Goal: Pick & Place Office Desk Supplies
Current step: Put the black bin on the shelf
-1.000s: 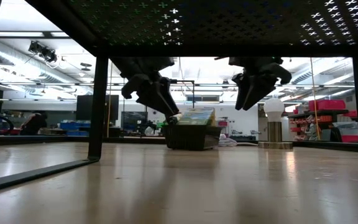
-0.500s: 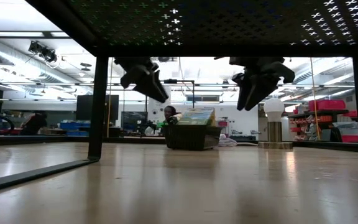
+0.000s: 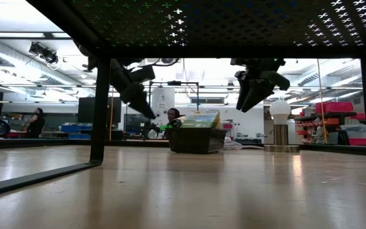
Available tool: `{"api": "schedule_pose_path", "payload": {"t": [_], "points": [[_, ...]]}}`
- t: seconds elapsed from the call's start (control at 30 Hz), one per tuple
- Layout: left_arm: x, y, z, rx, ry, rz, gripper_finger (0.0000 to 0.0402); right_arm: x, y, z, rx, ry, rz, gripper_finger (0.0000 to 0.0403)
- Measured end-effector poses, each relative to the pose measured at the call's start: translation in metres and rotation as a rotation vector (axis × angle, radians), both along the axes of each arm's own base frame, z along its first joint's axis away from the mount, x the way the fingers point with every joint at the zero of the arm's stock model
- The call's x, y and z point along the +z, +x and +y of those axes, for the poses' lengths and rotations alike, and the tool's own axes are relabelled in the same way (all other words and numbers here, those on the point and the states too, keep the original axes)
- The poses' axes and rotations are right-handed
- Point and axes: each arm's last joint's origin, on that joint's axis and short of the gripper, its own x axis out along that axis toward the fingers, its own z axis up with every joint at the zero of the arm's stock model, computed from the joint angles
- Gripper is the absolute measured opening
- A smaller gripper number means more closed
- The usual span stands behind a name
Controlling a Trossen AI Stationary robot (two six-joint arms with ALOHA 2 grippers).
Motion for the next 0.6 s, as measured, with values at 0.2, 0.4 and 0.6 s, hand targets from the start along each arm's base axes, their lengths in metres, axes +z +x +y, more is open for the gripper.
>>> {"api": "schedule_pose_path", "payload": {"t": [0.2, 0.4, 0.6], "points": [[-0.011, 0.006, 0.000, -0.101, -0.040, -0.008, 0.0043, 0.000, 0.001, 0.000, -0.019, 0.025, -0.018, 0.0085], [-0.019, 0.013, 0.001, -0.140, -0.083, -0.029, 0.0005, -0.001, -0.001, 0.002, -0.010, 0.058, -0.004, 0.0010], [-0.021, 0.024, 0.000, -0.193, -0.156, -0.019, 0.0003, -0.003, -0.004, 0.003, -0.008, 0.074, 0.029, 0.0005]]}}
